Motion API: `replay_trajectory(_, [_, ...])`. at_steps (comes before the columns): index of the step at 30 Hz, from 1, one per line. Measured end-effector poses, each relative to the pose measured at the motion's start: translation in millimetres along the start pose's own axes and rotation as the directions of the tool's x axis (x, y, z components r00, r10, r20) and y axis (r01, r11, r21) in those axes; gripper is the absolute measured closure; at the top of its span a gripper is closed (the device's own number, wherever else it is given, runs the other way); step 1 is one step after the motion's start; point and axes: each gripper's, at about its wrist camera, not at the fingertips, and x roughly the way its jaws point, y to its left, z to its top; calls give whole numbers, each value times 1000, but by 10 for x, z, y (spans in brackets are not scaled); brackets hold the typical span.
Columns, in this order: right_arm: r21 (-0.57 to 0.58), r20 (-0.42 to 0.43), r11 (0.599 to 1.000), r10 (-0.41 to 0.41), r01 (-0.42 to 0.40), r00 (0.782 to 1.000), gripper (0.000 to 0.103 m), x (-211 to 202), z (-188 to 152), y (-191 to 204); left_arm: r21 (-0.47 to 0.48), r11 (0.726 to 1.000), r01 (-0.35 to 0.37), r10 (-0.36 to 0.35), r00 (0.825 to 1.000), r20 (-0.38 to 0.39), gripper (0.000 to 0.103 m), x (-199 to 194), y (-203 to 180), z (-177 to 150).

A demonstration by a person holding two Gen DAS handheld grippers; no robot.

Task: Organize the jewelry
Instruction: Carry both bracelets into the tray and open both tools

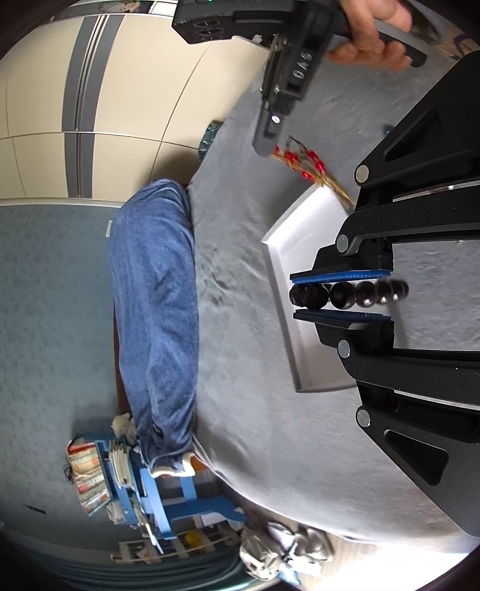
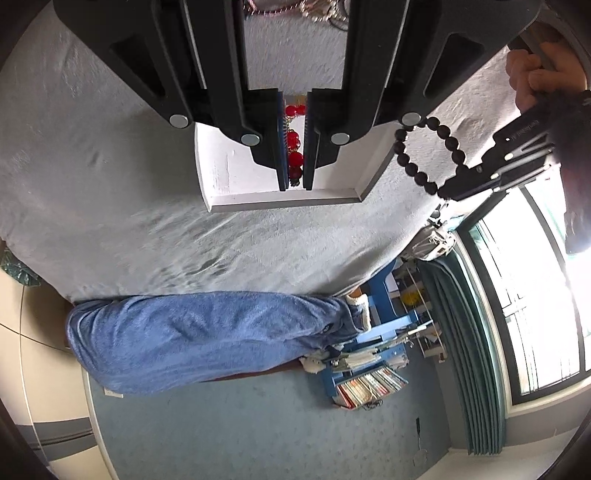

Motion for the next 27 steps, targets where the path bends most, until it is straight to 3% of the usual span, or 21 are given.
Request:
replay_trajectory(12, [-8,-88,1000,-22,22,996,96,853,-60,-80,-6,1000,-9,9,998,-62,88,722,21,42])
replay_trajectory(20, [-21,-199,998,-58,55,978,96,1357,-319,-194,-21,999,-40,35,983,-178,88,1178,151,-350])
replay_trajectory(27, [-49,-243,995,-95,85,965,96,1502,-466,-266,-20,997,-73,67,969,-239,88,1349,307,-590])
